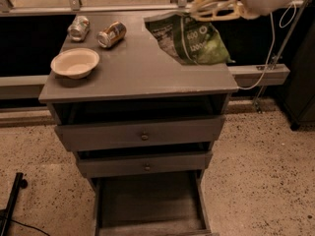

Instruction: Pick green jalapeno chip bag from bottom drawer and place on counter

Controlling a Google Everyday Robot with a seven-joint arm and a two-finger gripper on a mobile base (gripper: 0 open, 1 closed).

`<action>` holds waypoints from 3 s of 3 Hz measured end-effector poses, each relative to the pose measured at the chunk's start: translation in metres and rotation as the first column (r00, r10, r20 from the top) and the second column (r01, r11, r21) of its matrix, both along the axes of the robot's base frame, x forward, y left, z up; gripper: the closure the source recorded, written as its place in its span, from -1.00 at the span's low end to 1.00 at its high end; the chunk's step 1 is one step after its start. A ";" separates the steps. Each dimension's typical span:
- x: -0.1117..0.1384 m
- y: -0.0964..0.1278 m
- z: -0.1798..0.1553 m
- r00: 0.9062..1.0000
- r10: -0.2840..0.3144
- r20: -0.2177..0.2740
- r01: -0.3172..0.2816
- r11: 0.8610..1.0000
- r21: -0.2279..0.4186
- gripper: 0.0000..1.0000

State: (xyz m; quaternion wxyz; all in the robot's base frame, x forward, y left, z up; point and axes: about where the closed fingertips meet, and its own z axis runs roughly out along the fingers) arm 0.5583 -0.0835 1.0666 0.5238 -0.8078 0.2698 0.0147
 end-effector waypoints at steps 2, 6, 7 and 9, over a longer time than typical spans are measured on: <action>0.089 0.103 -0.015 0.998 0.019 -0.054 -0.015 0.998 0.068 1.00; 0.126 0.156 -0.066 0.993 -0.047 -0.113 0.061 0.990 0.129 -0.73; 0.126 0.156 -0.066 0.993 -0.047 -0.113 0.061 0.990 0.129 -1.00; 0.112 0.132 -0.058 0.983 -0.107 -0.151 0.101 0.994 -0.051 -1.00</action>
Offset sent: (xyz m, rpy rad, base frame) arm 0.1402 0.1872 -0.0641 0.1467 0.1167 0.0195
